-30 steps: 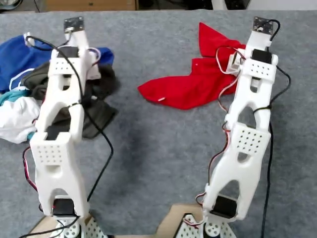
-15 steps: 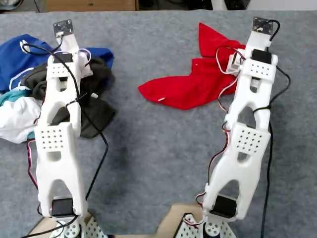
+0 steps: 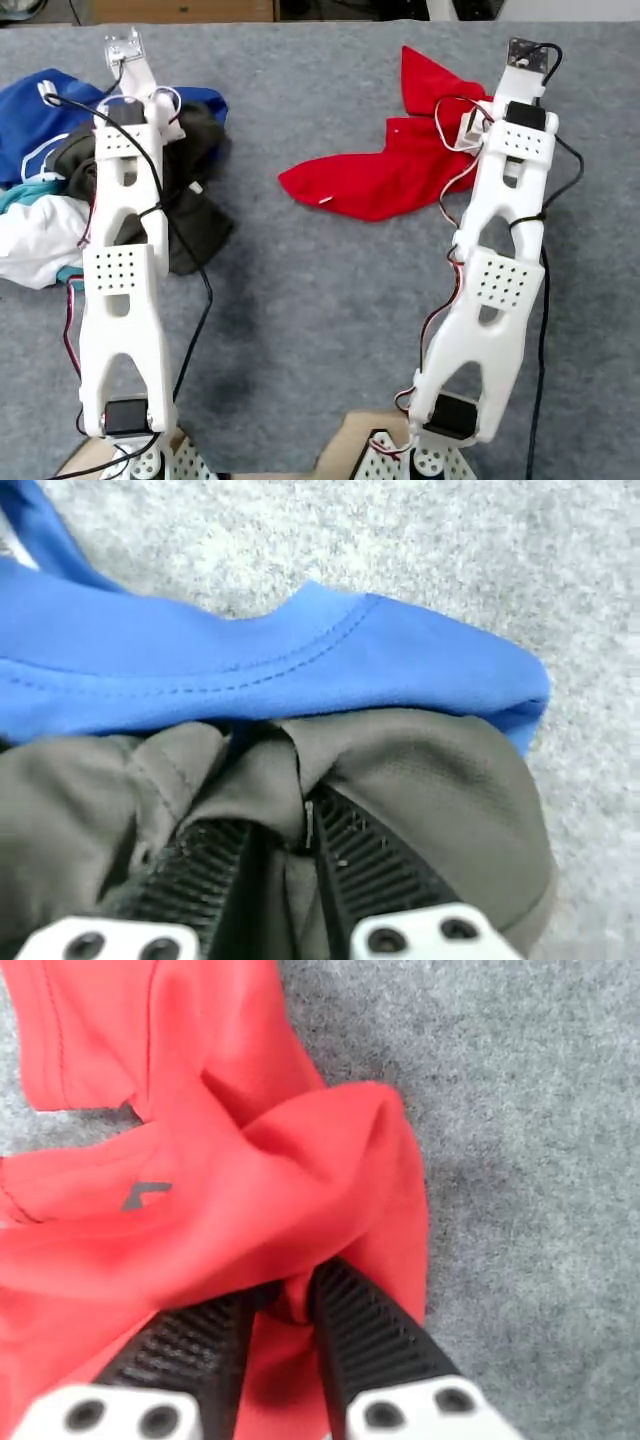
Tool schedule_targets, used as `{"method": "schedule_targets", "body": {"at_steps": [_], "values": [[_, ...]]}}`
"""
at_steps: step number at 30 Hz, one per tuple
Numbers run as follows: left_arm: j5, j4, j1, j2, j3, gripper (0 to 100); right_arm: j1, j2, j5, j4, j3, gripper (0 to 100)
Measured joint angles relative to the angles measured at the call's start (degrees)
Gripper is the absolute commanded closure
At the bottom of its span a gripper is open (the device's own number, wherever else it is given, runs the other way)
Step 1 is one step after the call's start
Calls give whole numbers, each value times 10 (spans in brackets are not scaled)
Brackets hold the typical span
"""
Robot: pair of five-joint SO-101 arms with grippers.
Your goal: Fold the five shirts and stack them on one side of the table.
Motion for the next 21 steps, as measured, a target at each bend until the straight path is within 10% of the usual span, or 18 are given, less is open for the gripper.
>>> {"method": "schedule_targets", "body": {"at_steps": [10, 21], "values": [[0, 312, 7, -1, -199, 981, 0, 0, 0, -1, 0, 990], [-1, 336, 52, -26, -130, 981, 0, 0, 0, -1, 0, 990]]}}
